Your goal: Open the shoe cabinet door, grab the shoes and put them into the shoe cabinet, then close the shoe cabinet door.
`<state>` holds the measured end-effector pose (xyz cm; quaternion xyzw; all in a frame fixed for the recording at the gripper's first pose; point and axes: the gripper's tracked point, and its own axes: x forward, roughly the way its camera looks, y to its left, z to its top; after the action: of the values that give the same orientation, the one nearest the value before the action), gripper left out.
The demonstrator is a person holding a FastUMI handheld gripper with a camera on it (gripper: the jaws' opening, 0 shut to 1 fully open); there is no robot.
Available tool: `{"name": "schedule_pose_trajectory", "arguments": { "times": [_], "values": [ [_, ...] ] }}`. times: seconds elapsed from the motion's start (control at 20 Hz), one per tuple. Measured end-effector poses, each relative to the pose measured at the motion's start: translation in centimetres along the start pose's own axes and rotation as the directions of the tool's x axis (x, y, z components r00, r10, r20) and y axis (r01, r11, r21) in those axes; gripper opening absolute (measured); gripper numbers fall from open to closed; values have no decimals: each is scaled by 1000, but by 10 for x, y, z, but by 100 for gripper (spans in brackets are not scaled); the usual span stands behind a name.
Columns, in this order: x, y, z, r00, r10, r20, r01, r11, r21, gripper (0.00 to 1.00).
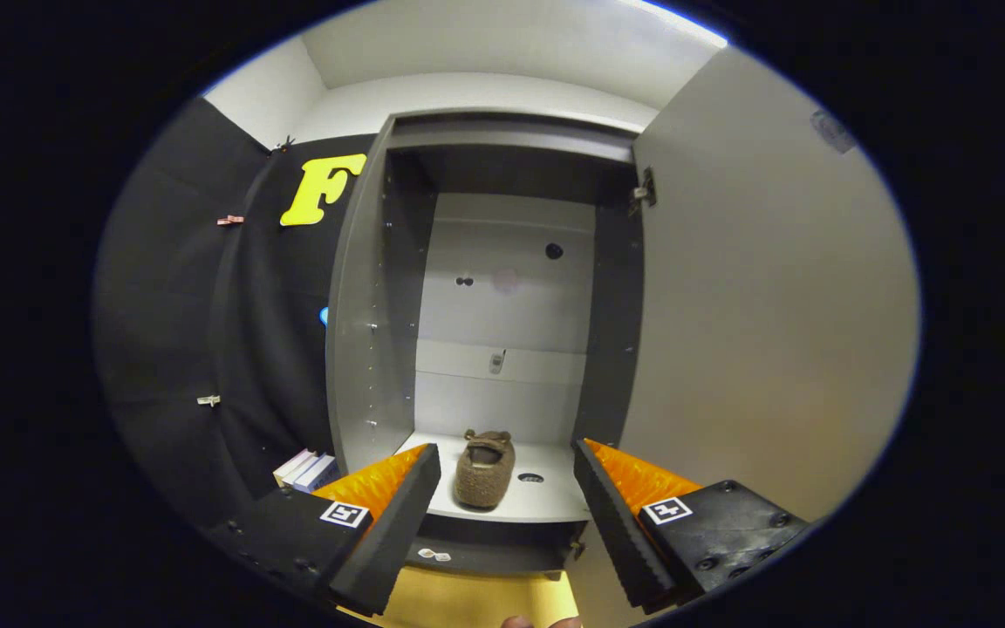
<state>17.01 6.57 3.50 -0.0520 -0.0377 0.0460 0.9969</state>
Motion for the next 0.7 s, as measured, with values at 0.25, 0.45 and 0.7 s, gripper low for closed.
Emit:
{"name": "schedule_pose_trajectory", "arguments": {
  "times": [0.25,0.45,0.7],
  "values": [
    [-73,-29,6,998,-23,63,26,998,-49,98],
    [-132,-57,-15,999,-51,11,51,998,-25,98],
    [-181,-102,-40,992,-98,-74,104,991,79,98]
  ]
}}
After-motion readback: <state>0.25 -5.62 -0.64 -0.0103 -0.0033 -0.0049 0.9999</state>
